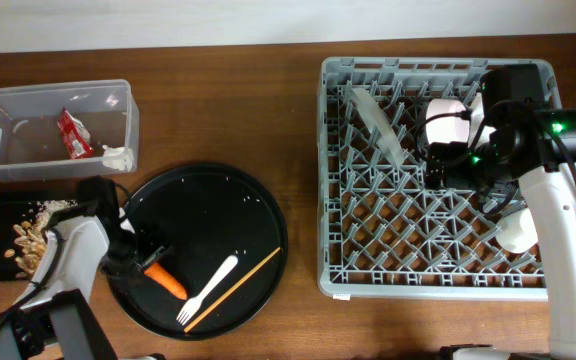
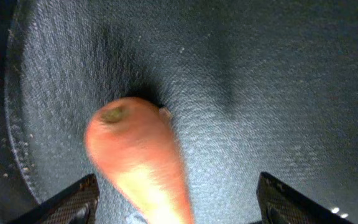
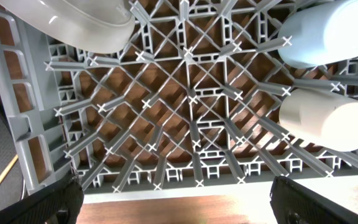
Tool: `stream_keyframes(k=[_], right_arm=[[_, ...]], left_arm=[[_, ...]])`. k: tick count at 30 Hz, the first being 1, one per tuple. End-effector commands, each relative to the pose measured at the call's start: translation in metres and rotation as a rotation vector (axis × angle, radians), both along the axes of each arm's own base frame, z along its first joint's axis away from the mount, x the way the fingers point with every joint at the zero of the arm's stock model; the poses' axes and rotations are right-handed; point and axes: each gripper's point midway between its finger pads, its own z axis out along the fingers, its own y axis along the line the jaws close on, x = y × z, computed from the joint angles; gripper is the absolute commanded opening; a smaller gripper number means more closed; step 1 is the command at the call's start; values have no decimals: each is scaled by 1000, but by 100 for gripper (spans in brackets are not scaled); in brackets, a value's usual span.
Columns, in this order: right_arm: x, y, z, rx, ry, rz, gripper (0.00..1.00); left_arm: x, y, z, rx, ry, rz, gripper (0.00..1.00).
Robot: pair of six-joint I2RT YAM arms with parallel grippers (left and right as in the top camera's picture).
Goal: Sort waste into correct bins and load items into the dishwasher rack
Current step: 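Grasp the carrot with the left gripper and drop it on the black tray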
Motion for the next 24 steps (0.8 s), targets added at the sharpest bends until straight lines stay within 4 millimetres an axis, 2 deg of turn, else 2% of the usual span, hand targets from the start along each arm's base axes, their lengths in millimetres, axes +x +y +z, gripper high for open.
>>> stream_keyframes(k=[1, 3, 5, 6, 8, 9, 11, 13, 14, 16, 17, 18, 19, 21, 24], right_arm=[[0, -2, 0, -11, 0, 6, 99], [0, -2, 0, -11, 0, 6, 99], [0, -2, 0, -11, 0, 6, 99], [0, -2, 0, -11, 1, 6, 99], [0, -2, 0, -11, 2, 6, 99], [0, -2, 0, -11, 1, 6, 99], [-1, -2, 0, -11, 4, 6, 99], [-1, -2, 0, -11, 5, 6, 99], [-1, -2, 0, -12, 5, 6, 98], [-2, -2, 0, -12, 8, 6, 99], [-2, -2, 0, -12, 9, 6, 99], [-2, -2, 0, -12, 8, 6, 99], [-2, -2, 0, -12, 8, 6, 99], [-2, -2, 0, -12, 8, 6, 99], [-2, -2, 0, -12, 8, 6, 99]], left_arm=[[2, 1, -14, 22, -40, 9, 76], [-3, -1, -25, 21, -49, 9, 65], [-7, -2, -27, 19, -41, 9, 36], [-5, -1, -27, 21, -50, 9, 29], [3, 1, -22, 27, -72, 5, 23], [16, 5, -13, 34, -103, -3, 18], [37, 11, 9, 50, -150, -33, 18], [66, 20, 50, 82, -227, -66, 18], [84, 32, 77, 101, -284, -43, 18], [96, 54, 104, 134, -338, 7, 19], [98, 77, 115, 178, -357, 59, 19], [94, 98, 118, 213, -360, 111, 19], [83, 130, 119, 278, -348, 195, 19], [68, 176, 124, 381, -350, 307, 19], [54, 227, 132, 465, -393, 434, 19]])
